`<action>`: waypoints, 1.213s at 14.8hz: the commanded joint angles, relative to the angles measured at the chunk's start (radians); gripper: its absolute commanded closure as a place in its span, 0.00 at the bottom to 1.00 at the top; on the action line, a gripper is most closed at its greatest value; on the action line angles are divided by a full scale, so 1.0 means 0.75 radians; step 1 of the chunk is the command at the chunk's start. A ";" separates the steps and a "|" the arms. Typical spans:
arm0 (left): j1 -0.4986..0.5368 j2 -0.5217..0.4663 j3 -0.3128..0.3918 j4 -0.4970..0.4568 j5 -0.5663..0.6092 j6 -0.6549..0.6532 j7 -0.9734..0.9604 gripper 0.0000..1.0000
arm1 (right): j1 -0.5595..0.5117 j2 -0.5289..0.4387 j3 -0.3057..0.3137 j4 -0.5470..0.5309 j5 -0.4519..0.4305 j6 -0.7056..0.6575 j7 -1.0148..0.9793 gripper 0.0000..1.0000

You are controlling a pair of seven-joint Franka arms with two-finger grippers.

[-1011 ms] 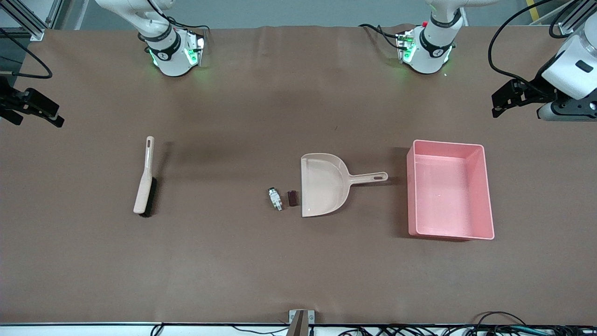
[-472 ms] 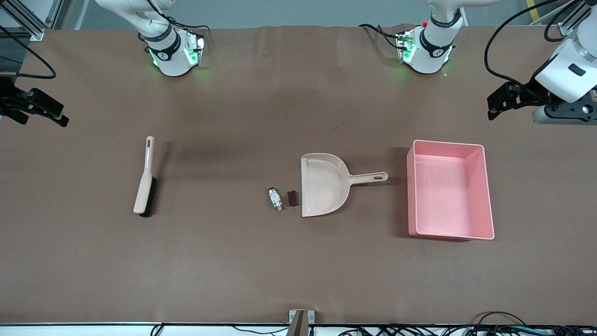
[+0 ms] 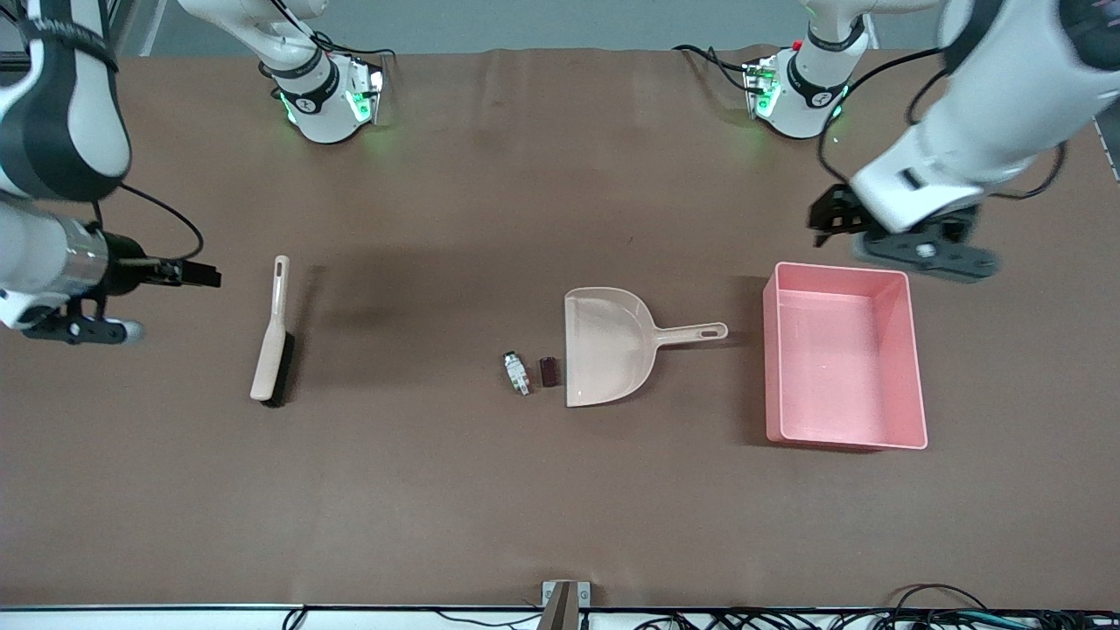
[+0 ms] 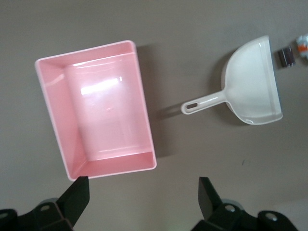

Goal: Clean e-waste and dump in bin
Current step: 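Reach the right gripper to the brush handle while the left gripper reaches the dustpan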

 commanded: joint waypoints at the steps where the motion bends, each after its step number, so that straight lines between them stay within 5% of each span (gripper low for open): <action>1: -0.003 0.109 -0.105 0.015 0.086 0.048 0.077 0.00 | 0.000 -0.032 0.001 0.054 -0.076 -0.032 0.009 0.00; 8: -0.226 0.369 -0.163 0.002 0.370 0.155 0.288 0.06 | 0.012 -0.071 0.005 -0.365 -0.120 0.491 0.025 0.00; 12: -0.224 0.412 -0.171 -0.130 0.377 0.410 0.518 0.10 | -0.009 -0.059 0.005 -0.610 -0.116 0.847 0.027 0.00; 18: -0.214 0.471 -0.167 -0.292 0.473 0.684 0.803 0.20 | -0.005 0.100 0.007 -0.742 -0.116 1.214 0.027 0.00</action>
